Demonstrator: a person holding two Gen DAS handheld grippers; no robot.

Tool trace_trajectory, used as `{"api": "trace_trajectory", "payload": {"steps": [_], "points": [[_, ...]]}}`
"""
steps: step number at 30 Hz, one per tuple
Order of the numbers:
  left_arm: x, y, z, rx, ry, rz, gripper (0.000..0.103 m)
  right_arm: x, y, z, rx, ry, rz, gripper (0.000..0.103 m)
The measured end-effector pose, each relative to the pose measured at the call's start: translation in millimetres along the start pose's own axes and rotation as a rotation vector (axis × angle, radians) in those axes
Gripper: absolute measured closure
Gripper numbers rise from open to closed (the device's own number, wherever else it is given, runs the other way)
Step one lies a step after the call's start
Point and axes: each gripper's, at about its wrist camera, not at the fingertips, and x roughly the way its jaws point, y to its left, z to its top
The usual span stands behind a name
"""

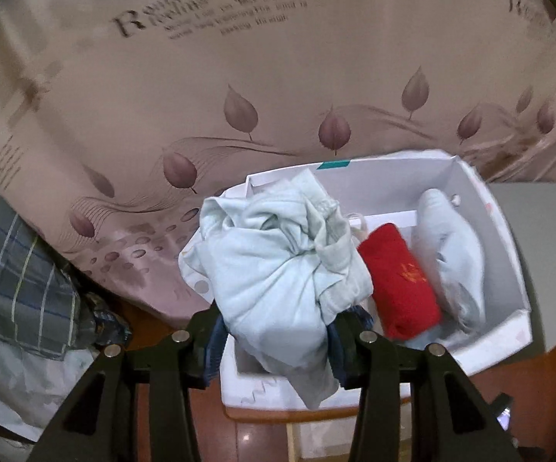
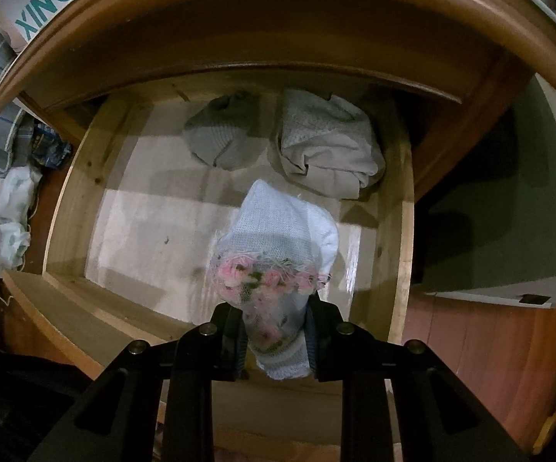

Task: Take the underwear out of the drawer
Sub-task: 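Lower the light blue garment into the box and open the left tool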

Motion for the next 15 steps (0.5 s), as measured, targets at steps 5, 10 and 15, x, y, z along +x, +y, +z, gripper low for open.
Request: {"api": "trace_trajectory", "payload": {"steps": [5,10,15], "points": [[42,-8,14,0.025,0.050,0.028,0.059,0,-1,0,0.011,0.004,0.006,0.081],[77,-12,14,0.041,0.104,0.035,0.058,3,-1,0,0.007,0.013,-0.002,0.081],[100,-21,7,0.053,0.142,0.043,0.058,5,-2,1,0.016,0.027,0.007,0.080]]}}
